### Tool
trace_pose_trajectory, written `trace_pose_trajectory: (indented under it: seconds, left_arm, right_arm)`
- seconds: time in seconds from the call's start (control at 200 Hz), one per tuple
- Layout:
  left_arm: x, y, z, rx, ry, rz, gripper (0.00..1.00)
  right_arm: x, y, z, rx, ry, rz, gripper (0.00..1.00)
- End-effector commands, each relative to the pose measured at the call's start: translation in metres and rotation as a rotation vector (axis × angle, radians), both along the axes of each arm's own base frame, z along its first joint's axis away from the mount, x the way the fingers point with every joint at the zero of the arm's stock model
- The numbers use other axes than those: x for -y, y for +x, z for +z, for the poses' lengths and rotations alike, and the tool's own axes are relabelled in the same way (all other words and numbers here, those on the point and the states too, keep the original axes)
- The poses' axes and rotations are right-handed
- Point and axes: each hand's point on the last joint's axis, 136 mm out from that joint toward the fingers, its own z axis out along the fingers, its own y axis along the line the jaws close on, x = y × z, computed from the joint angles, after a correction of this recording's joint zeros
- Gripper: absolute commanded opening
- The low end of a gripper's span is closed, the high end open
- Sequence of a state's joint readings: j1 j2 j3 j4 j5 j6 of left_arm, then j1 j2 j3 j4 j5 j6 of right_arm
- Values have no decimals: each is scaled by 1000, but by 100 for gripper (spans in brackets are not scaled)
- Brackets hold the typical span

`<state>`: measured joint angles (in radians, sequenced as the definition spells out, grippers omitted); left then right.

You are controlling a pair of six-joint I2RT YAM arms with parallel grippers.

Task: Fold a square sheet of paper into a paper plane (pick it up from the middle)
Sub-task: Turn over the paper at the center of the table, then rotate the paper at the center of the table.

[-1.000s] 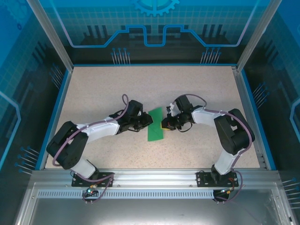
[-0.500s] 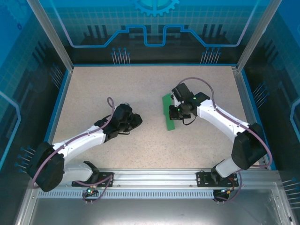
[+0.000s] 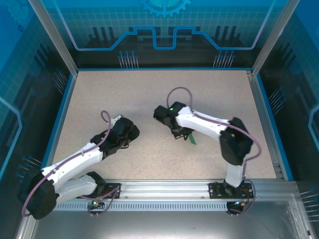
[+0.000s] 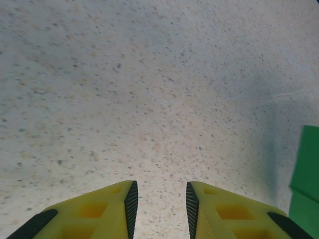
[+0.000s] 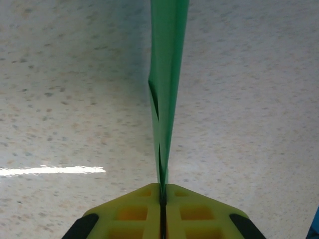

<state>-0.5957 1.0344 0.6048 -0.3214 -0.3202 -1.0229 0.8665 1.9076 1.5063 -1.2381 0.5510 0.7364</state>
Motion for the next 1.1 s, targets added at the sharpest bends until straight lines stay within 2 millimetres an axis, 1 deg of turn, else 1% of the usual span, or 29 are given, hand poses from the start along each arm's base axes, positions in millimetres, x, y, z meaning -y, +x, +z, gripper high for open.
trace_pose_trajectory:
  seconds: [0.0,0.03,0.05,0.1,0.12,0.155,0.185,0.215,0.25,0.29,0.34,0.355,0.395,0.475,0.555,0.6,0.68,0.82,0.975,1.095]
  left_arm:
    - [-32,-13,-9,-26,77,81,36]
    - [-35,-15,-8,-23,78,87,36]
    - [-38,-17,-8,-25,82,88,36]
    - [-44,-20,-8,-19,79,97,38]
    - [-46,-22,-9,-18,76,97,39]
    - [-48,-24,-9,-12,66,101,39]
    - [-50,-26,-9,-7,57,103,40]
    - [-51,-27,-10,-4,47,105,41]
    - [-52,-28,-10,2,36,103,42]
    - [-49,-28,-10,9,19,90,43]
    - [-45,-28,-10,14,1,72,44]
    - [-43,-27,-10,15,-5,67,45]
    - [-38,-25,-9,22,-22,44,46]
    - [-24,-20,-8,27,-56,-9,47]
    - [-8,-15,-8,24,-97,-66,50]
    - [1,-11,-8,20,-120,-93,51]
    - [17,-5,-10,-5,-150,-146,52]
    - [37,4,-14,-60,-175,-202,52]
    - [46,11,-20,-101,-184,-219,53]
    - [49,14,-21,-117,-182,-224,53]
  right_arm:
    - [-40,-9,-15,-71,62,3,10]
    - [-53,-10,-22,-102,93,15,14]
    - [-63,-11,-26,-126,129,20,16]
    - [-89,-15,-30,-173,250,37,17]
    - [-102,-16,-30,-187,317,50,22]
    - [-124,-17,-25,-198,451,75,31]
    - [-137,-17,-17,-203,547,87,37]
    - [-145,-14,-10,-194,622,89,39]
    - [-147,-11,-2,-190,686,93,43]
    - [-145,-9,2,-193,735,98,44]
    - [-136,-3,7,-183,787,85,44]
    - [-132,-3,6,-187,800,77,44]
    - [-125,3,5,-181,855,62,39]
    - [-109,10,-5,-190,956,14,28]
    - [-101,13,-12,-214,1047,-1,19]
    - [-94,15,-18,-213,1051,-14,17]
    - [-92,13,-28,-241,1073,-9,15]
    - [-83,10,-60,-268,1030,-77,13]
    - [-78,5,-90,-282,1019,-186,13]
    - [-73,2,-102,-256,1008,-278,14]
